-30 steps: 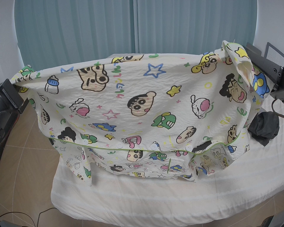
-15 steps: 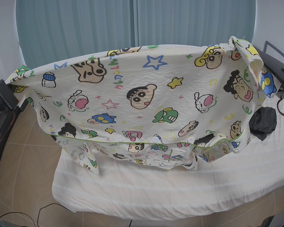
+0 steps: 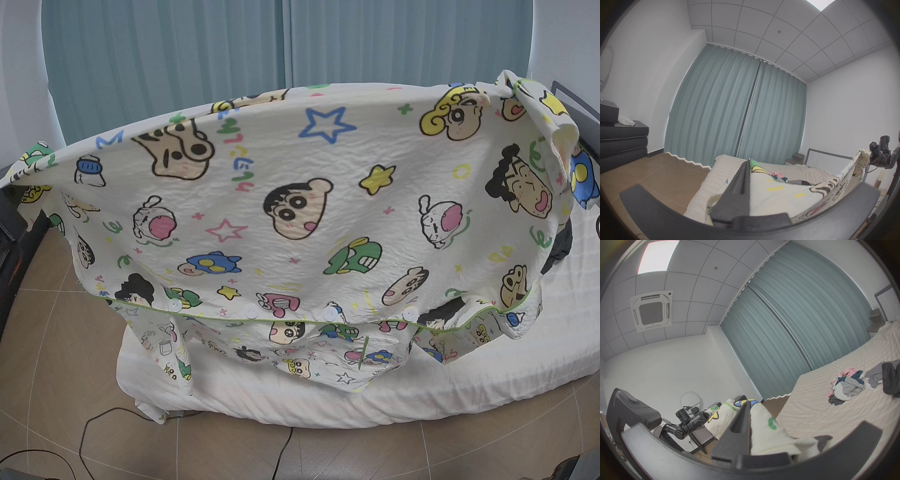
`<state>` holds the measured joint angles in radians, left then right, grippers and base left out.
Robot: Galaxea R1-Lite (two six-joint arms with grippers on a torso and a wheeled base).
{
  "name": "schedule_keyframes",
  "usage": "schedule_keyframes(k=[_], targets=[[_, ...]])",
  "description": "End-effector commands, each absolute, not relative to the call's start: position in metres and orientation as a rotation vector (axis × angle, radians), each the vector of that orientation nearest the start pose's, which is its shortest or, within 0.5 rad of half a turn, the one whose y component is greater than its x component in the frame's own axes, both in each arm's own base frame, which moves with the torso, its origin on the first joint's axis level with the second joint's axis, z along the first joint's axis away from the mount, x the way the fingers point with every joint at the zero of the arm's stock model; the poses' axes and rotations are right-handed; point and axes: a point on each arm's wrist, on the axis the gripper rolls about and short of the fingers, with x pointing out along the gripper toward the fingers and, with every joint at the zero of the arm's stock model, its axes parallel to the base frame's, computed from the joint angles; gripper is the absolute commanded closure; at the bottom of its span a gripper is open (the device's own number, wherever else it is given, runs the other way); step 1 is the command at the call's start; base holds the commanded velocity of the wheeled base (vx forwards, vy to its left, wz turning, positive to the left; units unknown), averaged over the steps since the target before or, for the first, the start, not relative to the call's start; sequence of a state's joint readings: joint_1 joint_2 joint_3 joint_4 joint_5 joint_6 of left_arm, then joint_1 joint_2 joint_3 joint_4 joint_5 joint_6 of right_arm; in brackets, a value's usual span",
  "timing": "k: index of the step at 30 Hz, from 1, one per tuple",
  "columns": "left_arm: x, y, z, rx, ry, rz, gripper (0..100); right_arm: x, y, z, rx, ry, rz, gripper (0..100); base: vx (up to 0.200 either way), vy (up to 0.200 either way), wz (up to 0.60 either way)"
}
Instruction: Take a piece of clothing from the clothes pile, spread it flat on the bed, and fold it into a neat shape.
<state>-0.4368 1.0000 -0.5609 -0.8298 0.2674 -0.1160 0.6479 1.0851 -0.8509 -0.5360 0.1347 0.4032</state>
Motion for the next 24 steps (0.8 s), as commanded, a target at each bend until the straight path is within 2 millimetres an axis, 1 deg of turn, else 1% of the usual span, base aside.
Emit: schedule_keyframes(k=[1,6,10,14,19,21,24], targets=[[0.111,-0.045,0.282,-0.249,-0.355,-0.188,100,0.111,0.088,0.328,0.459,-0.144,0.83,100,0.0,0.0,0.0],[0.109,-0.044,0.282,-0.25,-0.356,-0.188,100,0.111,0.088,0.329,0.46,-0.145,0.831,100,0.0,0.0,0.0],[0.11,-0.045,0.276,-0.243,-0.336,-0.187,100,0.115,0.091,0.32,0.452,-0.11,0.825,100,0.0,0.0,0.0],[0.112,-0.046,0.26,-0.222,-0.278,-0.184,100,0.12,0.094,0.309,0.443,-0.066,0.813,100,0.0,0.0,0.0],[0.116,-0.048,0.23,-0.189,-0.171,-0.181,100,0.127,0.098,0.294,0.433,-0.001,0.796,100,0.0,0.0,0.0],[0.12,-0.049,0.223,-0.181,-0.138,-0.176,100,0.131,0.1,0.287,0.425,0.026,0.786,100,0.0,0.0,0.0],[0.123,-0.051,0.217,-0.191,-0.107,-0.177,100,0.134,0.1,0.279,0.419,0.055,0.768,100,0.0,0.0,0.0]])
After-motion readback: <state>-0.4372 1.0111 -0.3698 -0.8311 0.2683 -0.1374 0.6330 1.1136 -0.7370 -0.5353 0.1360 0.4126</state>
